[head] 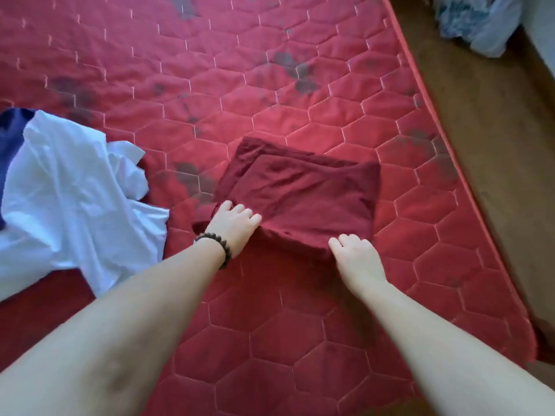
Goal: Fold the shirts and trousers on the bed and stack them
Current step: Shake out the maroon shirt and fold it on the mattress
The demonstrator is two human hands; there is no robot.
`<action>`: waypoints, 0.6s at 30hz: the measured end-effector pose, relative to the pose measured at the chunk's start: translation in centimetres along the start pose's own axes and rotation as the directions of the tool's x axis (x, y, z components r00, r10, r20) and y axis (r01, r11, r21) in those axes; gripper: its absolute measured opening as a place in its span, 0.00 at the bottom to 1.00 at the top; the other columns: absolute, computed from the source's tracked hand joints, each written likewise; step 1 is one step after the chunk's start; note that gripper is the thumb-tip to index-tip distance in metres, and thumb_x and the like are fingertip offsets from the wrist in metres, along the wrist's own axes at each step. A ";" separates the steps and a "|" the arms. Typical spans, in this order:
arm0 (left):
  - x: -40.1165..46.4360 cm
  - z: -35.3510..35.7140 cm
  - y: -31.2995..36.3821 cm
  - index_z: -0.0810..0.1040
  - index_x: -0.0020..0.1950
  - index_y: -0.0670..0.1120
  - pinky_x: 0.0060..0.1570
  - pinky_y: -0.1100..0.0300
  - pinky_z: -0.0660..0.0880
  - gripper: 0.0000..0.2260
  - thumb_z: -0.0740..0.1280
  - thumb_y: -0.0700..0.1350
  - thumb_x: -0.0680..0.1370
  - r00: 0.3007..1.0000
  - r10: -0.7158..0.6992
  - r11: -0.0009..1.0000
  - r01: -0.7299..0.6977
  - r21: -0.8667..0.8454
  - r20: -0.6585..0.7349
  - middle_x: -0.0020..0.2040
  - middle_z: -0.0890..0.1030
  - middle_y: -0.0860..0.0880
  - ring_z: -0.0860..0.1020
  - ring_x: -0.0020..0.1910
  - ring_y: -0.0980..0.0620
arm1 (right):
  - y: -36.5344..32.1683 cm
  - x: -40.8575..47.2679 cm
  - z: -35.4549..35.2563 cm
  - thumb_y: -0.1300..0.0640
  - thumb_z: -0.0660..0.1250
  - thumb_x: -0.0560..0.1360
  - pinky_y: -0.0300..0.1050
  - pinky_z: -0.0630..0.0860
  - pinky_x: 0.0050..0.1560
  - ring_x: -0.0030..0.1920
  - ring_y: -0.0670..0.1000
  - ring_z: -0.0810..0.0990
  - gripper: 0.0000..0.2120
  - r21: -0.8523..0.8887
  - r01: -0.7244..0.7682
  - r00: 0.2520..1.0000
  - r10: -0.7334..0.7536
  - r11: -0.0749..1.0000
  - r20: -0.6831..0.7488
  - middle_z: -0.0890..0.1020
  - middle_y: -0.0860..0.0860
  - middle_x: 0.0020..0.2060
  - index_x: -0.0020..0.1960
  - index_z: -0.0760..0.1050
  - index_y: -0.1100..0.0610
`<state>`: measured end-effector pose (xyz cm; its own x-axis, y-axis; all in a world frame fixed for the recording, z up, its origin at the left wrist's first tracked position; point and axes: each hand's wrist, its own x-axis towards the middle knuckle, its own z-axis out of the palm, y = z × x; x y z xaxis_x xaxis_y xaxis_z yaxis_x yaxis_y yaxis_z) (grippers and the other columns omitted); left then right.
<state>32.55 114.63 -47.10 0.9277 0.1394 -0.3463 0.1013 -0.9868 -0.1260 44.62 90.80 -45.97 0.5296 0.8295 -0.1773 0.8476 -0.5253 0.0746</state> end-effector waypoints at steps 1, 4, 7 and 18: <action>-1.1 1.4 0.8 0.69 0.59 0.48 0.56 0.52 0.64 0.14 0.57 0.38 0.75 0.999 -0.022 0.999 0.022 -0.024 0.028 0.54 0.75 0.49 0.72 0.56 0.46 | -1.1 -1.0 1.2 0.67 0.70 0.67 0.49 0.73 0.37 0.40 0.59 0.79 0.10 0.014 -0.002 0.996 0.001 1.000 0.086 0.78 0.56 0.39 0.48 0.77 0.59; -4.5 4.4 1.8 0.69 0.63 0.47 0.59 0.51 0.63 0.17 0.54 0.38 0.75 0.997 -0.081 0.995 0.082 -0.059 0.019 0.59 0.73 0.46 0.70 0.61 0.44 | -3.9 -3.6 3.0 0.64 0.61 0.73 0.49 0.71 0.43 0.47 0.59 0.78 0.14 0.083 0.008 0.981 -0.024 0.997 0.193 0.78 0.55 0.45 0.58 0.74 0.58; -7.2 6.2 1.2 0.67 0.70 0.45 0.69 0.48 0.57 0.19 0.53 0.38 0.79 0.992 -0.126 0.986 0.127 -0.110 0.013 0.71 0.68 0.43 0.63 0.73 0.44 | -7.6 -5.7 2.6 0.65 0.69 0.66 0.48 0.73 0.33 0.36 0.58 0.79 0.11 0.129 0.036 0.978 -0.062 0.991 0.199 0.78 0.54 0.36 0.48 0.78 0.57; -11.5 7.2 0.2 0.44 0.79 0.54 0.75 0.46 0.44 0.32 0.54 0.38 0.79 0.891 -0.417 0.866 0.449 -0.221 0.179 0.79 0.40 0.43 0.42 0.78 0.44 | -18.9 -8.4 2.4 0.43 0.57 0.78 0.52 0.70 0.51 0.52 0.57 0.74 0.19 0.404 0.119 0.885 -0.281 0.907 0.372 0.75 0.55 0.51 0.58 0.71 0.57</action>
<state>19.31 113.37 -49.85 0.7201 0.5503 -0.4226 0.5837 -0.8098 -0.0597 24.10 93.26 -48.22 0.2183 0.8111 -0.5427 0.8189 -0.4547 -0.3502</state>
